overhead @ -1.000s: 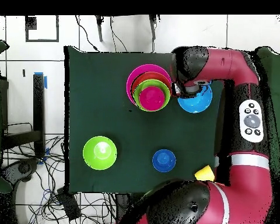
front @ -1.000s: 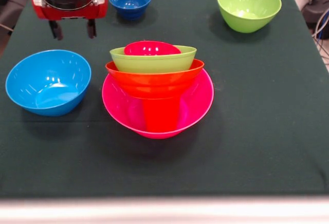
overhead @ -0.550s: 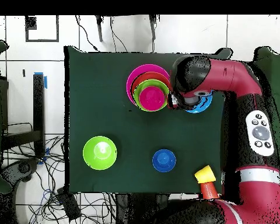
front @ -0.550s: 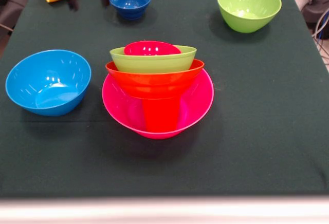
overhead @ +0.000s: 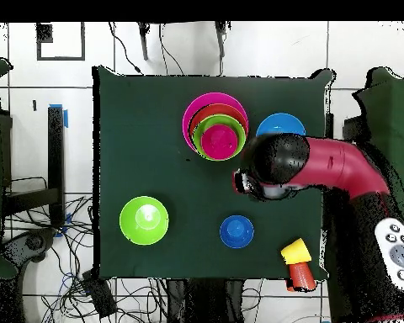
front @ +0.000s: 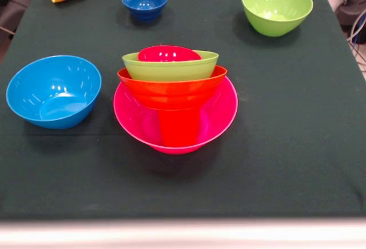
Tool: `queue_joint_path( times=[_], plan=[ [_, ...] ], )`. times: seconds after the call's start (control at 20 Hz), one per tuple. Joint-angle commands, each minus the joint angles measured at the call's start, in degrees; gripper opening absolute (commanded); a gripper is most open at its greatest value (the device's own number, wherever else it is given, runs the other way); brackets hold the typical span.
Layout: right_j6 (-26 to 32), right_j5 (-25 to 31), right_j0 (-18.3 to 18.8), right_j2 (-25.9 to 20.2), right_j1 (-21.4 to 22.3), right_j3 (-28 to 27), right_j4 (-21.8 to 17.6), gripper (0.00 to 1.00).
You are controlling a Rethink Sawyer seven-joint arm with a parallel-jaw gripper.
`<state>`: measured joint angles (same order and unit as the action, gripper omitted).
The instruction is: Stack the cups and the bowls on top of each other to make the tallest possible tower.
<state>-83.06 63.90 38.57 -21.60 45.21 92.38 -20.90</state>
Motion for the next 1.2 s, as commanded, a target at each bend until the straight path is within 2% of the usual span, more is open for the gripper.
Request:
queue_joint_path(
  times=[0.05,0.15,0.35,0.5,0.7,1.0,1.2],
  plan=[
    [-6.17,-15.82,2.79,1.93,3.44,20.56,1.74,1.0],
    [-7.04,-21.16,4.37,1.75,2.83,23.26,2.12,1.0],
    [-9.22,-26.57,5.75,2.52,0.7,25.67,3.03,1.0],
    [-13.14,-34.37,5.56,5.41,-1.14,27.26,1.22,1.0],
    [-16.96,-40.46,4.17,10.16,-6.57,26.52,-0.29,1.0],
    [-16.38,-43.85,4.09,12.09,-11.36,25.09,-0.53,1.0],
    [-17.18,-46.08,3.68,12.92,-12.35,26.03,-0.69,1.0]
  ],
)
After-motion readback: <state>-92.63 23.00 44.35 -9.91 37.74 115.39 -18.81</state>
